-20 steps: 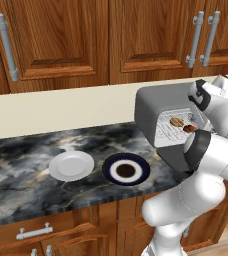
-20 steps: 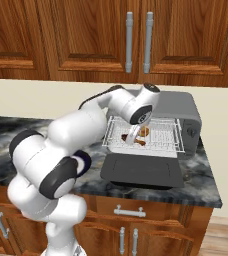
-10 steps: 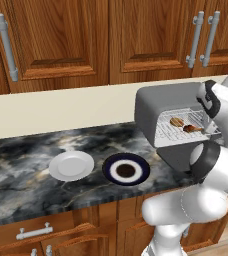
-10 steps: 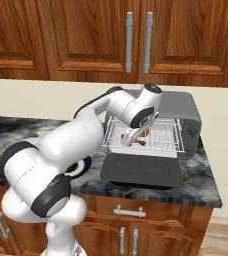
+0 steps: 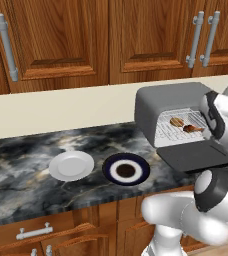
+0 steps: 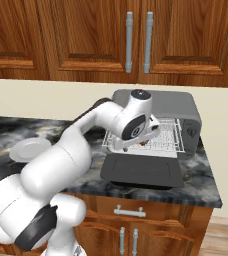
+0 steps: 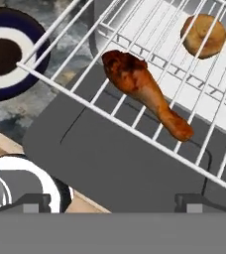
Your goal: Open the toaster oven door. Place the bread on the bottom rack in the toaster oven and place the chicken drumstick on the top rack.
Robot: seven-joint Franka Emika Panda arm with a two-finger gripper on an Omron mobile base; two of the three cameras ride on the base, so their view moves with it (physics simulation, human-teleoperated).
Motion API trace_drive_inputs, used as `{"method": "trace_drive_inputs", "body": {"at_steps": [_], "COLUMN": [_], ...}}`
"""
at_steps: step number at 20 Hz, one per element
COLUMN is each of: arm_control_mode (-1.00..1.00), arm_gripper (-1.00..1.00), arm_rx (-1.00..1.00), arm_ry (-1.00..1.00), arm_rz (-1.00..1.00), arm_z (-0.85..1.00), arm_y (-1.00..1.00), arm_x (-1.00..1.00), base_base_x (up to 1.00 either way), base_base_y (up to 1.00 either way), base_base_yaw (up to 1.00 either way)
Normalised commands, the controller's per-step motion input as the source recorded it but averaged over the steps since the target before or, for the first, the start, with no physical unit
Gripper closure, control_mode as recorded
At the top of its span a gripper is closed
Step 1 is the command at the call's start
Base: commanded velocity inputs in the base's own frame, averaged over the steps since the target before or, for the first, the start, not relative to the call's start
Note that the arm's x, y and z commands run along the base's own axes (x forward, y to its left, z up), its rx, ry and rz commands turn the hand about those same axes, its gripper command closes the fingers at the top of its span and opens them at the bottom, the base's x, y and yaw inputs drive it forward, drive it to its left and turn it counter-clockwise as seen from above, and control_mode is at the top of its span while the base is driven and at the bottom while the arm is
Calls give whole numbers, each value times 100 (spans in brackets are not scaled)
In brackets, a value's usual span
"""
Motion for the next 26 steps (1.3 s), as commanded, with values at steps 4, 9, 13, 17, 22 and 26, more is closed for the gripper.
{"method": "trace_drive_inputs", "body": {"at_steps": [4,9,13,17,22,26], "arm_control_mode": [-100,-100,-100,-100,-100,-100], "arm_gripper": [-100,-100,-100,-100,-100,-100], "arm_rx": [-3,-2,0,8,12,14], "arm_ry": [11,13,11,0,0,0], "arm_rz": [-54,-28,-7,0,-6,-12], "arm_z": [-8,-7,-12,-15,-17,-15], "arm_y": [4,19,2,1,0,0], "arm_x": [-23,23,24,18,8,17], "base_base_x": [0,0,0,0,0,0], "base_base_y": [0,0,0,0,0,0], "base_base_yaw": [0,0,0,0,0,0]}}
